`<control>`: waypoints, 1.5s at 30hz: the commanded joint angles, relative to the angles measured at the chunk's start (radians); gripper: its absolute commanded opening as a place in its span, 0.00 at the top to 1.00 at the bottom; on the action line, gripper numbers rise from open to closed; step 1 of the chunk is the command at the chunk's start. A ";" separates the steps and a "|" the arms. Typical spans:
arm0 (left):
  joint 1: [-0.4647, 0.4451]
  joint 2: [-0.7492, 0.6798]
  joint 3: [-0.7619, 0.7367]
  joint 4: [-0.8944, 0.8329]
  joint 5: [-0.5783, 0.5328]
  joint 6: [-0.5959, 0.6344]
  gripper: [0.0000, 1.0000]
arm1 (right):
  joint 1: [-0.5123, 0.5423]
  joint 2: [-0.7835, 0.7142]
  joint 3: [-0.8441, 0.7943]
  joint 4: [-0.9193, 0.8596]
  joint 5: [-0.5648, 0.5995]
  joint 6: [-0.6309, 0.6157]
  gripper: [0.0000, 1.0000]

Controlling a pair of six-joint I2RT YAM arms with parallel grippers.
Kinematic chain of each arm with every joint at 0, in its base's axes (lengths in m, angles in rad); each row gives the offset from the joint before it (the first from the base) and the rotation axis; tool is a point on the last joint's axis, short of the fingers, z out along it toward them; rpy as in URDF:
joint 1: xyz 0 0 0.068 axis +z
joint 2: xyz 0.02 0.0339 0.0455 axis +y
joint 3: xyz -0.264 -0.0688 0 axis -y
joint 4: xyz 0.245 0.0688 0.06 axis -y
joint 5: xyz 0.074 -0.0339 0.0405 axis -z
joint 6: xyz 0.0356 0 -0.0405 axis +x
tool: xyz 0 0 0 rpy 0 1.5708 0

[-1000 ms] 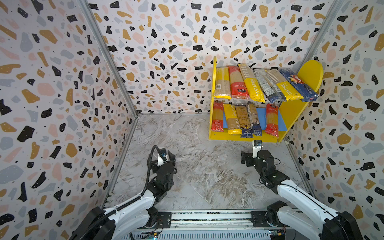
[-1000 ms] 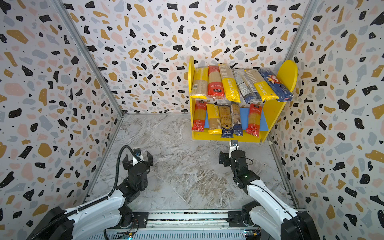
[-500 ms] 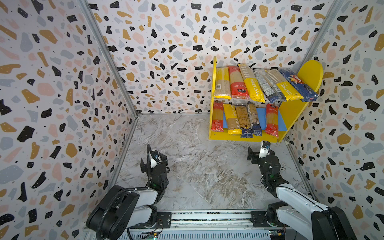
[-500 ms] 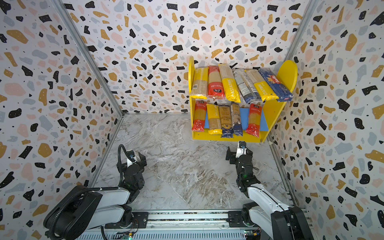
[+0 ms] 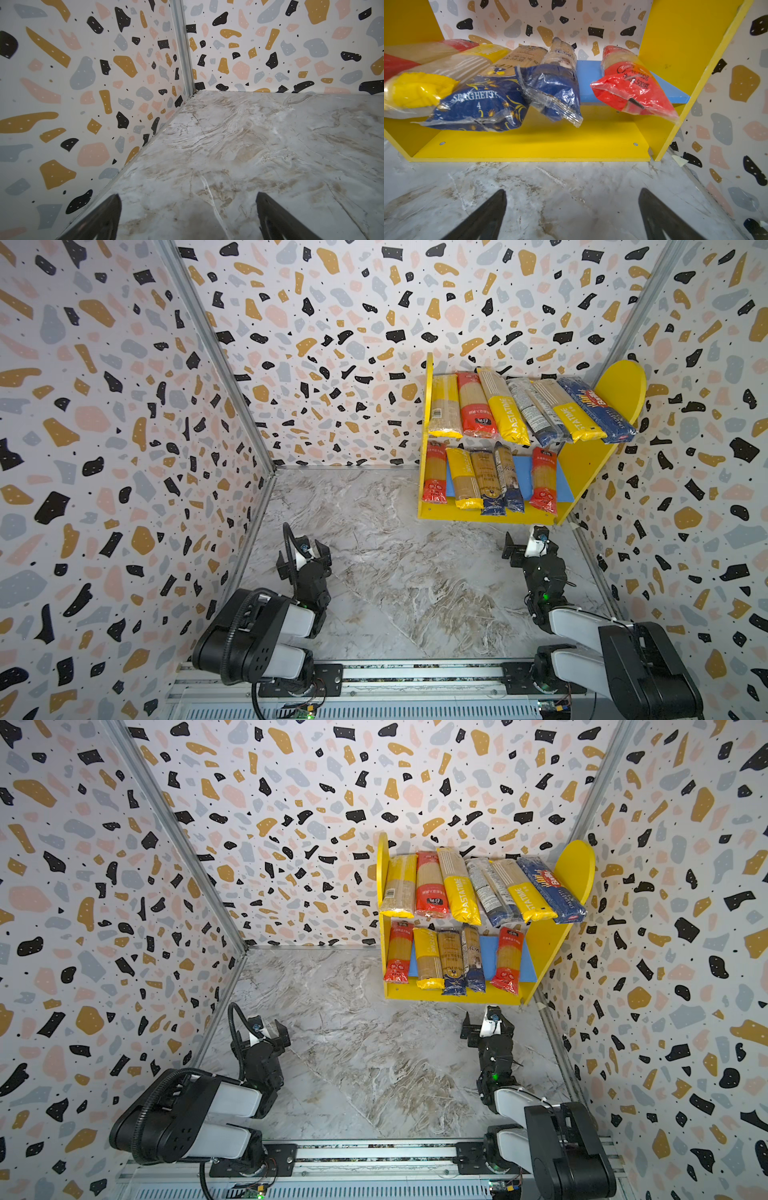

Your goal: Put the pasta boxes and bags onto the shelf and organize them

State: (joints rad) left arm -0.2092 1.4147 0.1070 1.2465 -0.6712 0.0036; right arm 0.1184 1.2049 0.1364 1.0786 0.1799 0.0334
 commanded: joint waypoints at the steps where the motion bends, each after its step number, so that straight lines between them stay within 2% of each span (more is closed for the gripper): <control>1: 0.013 -0.001 0.026 0.046 0.036 -0.036 0.00 | -0.010 0.066 -0.045 0.201 0.017 -0.016 0.01; 4: 0.025 -0.015 0.037 0.000 0.050 -0.050 0.01 | -0.023 0.224 -0.036 0.341 0.003 -0.010 0.01; 6: 0.030 -0.010 0.039 0.003 0.053 -0.053 0.01 | -0.014 0.291 0.013 0.313 -0.060 -0.055 0.01; 8: 0.033 -0.011 0.040 -0.004 0.057 -0.054 0.01 | -0.014 0.284 0.047 0.211 -0.092 -0.061 0.01; 13: 0.042 -0.014 0.043 -0.010 0.067 -0.061 0.00 | -0.050 0.292 0.078 0.162 -0.174 -0.053 0.01; 33: 0.042 -0.019 0.038 -0.005 0.068 -0.061 0.01 | -0.050 0.292 0.075 0.168 -0.171 -0.052 0.01; 34: 0.042 -0.019 0.039 -0.007 0.069 -0.061 0.01 | -0.052 0.290 0.073 0.175 -0.193 -0.052 0.01; 35: 0.042 -0.016 0.039 -0.006 0.083 -0.058 0.01 | -0.063 0.290 0.063 0.190 -0.273 -0.072 0.01; 37: 0.045 -0.015 0.047 -0.019 0.206 -0.004 0.00 | -0.099 0.289 0.057 0.199 -0.422 -0.092 0.01; 45: 0.058 -0.019 0.045 -0.021 0.230 -0.011 0.01 | -0.104 0.287 0.055 0.204 -0.429 -0.089 0.01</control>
State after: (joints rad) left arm -0.1577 1.4063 0.1318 1.1881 -0.4660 -0.0181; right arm 0.0170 1.5082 0.1974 1.2537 -0.2108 -0.0429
